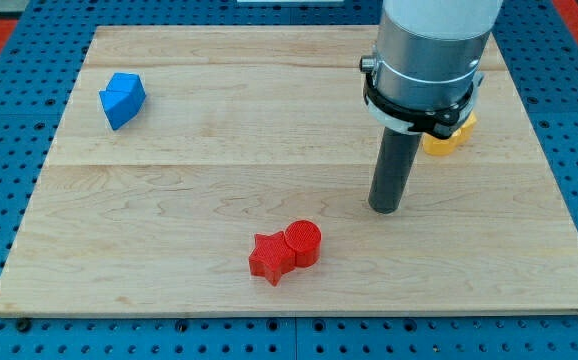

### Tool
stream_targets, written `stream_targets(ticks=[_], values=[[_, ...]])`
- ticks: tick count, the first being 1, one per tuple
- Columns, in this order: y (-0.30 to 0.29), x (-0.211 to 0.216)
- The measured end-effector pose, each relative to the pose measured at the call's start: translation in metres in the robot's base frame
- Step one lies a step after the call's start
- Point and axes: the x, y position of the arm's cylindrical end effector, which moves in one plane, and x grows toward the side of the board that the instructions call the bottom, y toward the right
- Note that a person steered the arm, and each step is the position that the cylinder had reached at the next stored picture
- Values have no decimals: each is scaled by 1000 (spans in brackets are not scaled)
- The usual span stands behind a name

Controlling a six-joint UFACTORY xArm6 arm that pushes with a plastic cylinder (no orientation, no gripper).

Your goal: Move the arm towards the top of the green circle

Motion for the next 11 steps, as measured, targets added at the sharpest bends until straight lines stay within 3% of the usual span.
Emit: stream_targets(ticks=[1,4,5,6,8,9,11], values=[[23,0],[240,-16],[248,-26],[248,-71],[247,-225],[231,-273],[105,-289]])
